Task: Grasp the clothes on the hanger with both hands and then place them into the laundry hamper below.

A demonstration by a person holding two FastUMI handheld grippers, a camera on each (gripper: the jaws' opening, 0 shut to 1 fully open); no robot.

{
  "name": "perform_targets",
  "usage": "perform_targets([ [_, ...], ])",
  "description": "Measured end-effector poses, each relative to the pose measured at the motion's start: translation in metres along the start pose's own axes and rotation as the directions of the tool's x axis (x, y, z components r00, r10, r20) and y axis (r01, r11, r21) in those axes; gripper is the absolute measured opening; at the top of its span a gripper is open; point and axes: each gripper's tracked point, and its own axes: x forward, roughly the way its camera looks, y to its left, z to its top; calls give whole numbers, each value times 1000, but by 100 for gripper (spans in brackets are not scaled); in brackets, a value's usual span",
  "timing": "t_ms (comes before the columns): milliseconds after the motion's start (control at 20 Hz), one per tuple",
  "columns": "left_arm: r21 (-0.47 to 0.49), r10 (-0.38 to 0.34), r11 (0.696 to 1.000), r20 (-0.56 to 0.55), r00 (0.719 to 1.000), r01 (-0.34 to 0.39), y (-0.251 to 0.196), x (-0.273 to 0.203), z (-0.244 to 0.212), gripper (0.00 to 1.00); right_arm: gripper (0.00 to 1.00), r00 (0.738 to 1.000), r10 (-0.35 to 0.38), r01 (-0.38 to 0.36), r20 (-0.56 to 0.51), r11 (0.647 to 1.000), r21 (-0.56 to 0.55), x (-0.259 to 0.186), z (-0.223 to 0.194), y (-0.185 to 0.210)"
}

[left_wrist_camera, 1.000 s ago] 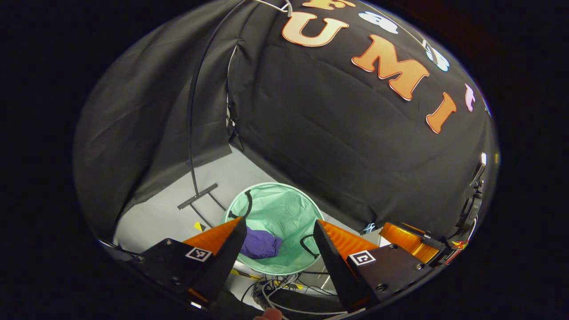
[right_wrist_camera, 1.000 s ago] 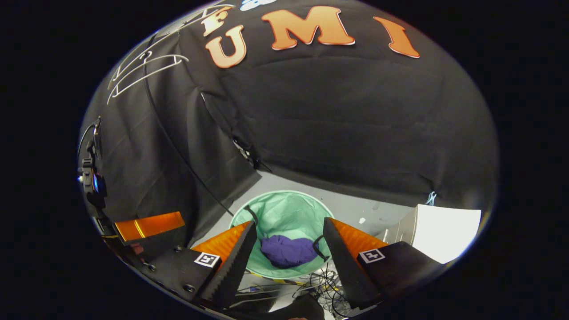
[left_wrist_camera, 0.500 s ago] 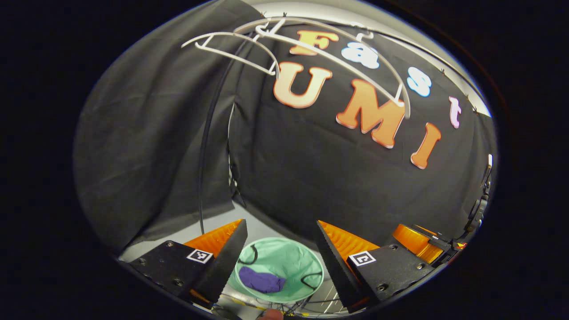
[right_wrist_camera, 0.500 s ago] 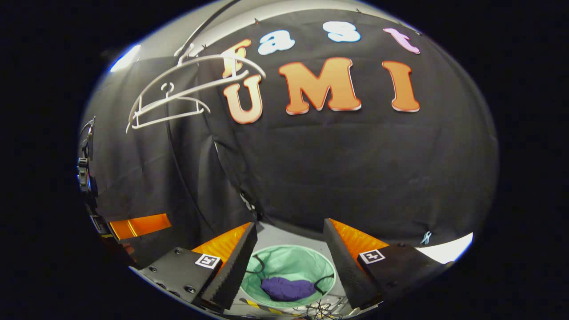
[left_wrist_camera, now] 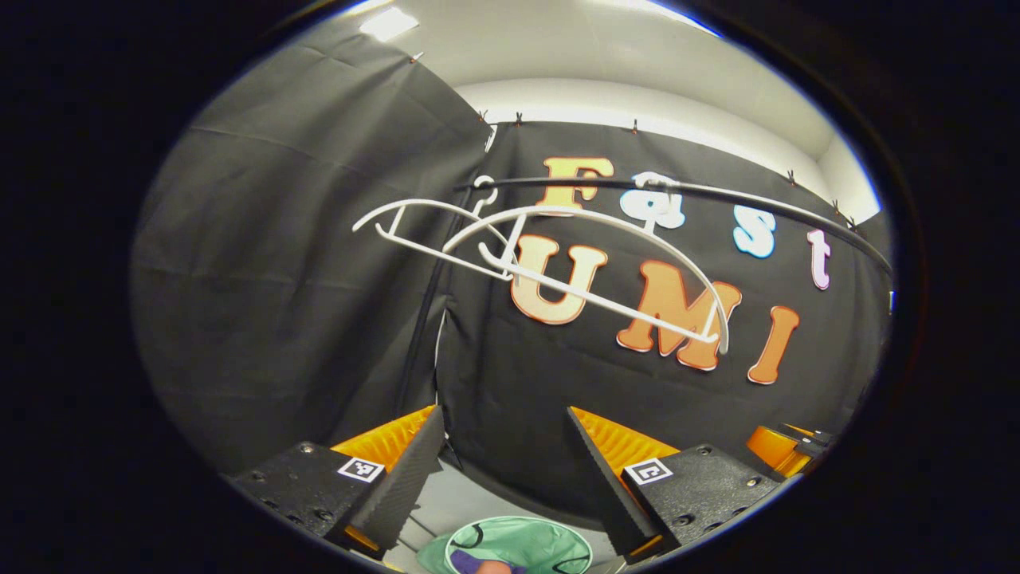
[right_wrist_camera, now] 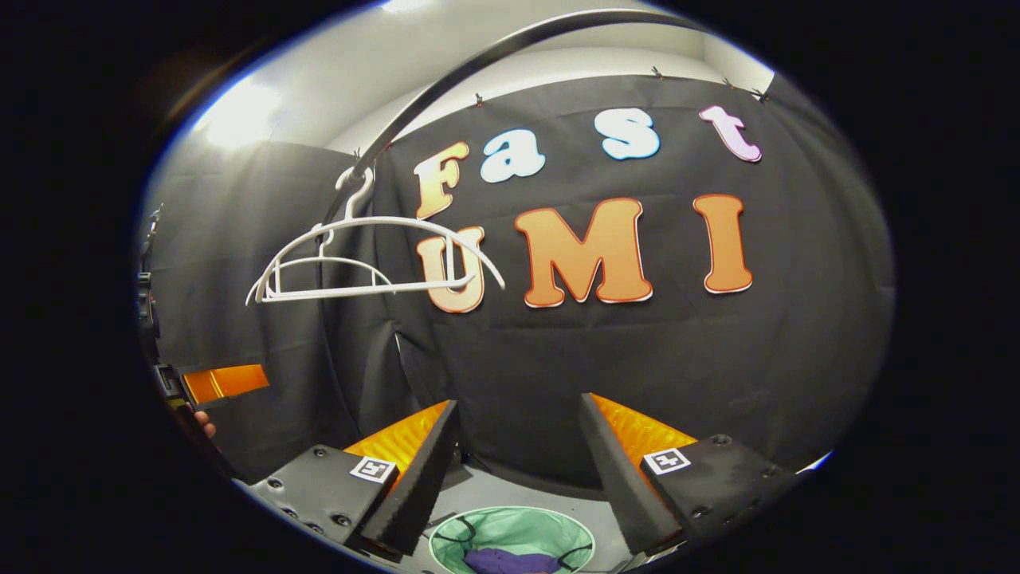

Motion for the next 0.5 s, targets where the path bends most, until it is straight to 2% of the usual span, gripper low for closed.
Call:
perform_targets([
  [50,3,4,1000,27,1000,-4,3,-6,13,95,98,1000,0,0,26,1000,-4,0,9,0],
  [100,5,8,1000,49,999,-8,0,-5,25,90,88,999,3,-2,50,1000,-9,0,16,2],
  [300,-7,9,1000,63,998,-8,0,3,30,90,88,992,18,-14,122,999,-32,1,43,10],
  [450,19,-1,1000,74,997,0,0,4,34,90,89,989,27,-21,144,999,-46,2,52,15],
  [500,37,-5,999,81,997,2,-1,3,36,90,100,989,29,-22,144,999,-48,1,53,16],
])
